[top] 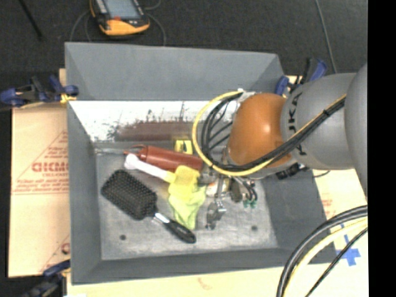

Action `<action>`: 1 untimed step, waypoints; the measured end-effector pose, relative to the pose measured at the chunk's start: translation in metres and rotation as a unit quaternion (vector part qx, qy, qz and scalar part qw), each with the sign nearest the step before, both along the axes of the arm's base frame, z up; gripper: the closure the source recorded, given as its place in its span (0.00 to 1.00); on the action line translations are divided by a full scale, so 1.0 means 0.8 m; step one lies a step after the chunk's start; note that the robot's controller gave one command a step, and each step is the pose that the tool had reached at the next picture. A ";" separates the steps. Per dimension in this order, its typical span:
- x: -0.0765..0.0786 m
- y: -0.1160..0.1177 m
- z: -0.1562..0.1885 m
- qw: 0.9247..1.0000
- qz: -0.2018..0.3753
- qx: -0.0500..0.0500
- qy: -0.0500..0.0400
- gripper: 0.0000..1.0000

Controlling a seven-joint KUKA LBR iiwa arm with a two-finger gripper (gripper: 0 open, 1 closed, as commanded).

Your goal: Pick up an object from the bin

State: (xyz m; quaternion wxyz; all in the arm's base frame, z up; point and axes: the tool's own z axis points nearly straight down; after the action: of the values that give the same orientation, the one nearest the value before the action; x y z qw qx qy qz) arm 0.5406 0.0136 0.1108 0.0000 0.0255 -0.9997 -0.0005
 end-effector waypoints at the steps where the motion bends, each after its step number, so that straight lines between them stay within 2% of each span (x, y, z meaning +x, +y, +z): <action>1: 0.000 -0.013 -0.030 1.000 -0.029 0.001 -0.004 0.00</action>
Offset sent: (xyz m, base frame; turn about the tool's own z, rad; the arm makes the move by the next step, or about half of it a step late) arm 0.0872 0.0359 -0.0408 -0.0879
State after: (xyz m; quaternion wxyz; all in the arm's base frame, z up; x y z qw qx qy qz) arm 0.5409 0.0029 0.0869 -0.0038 -0.0039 -1.0000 -0.0012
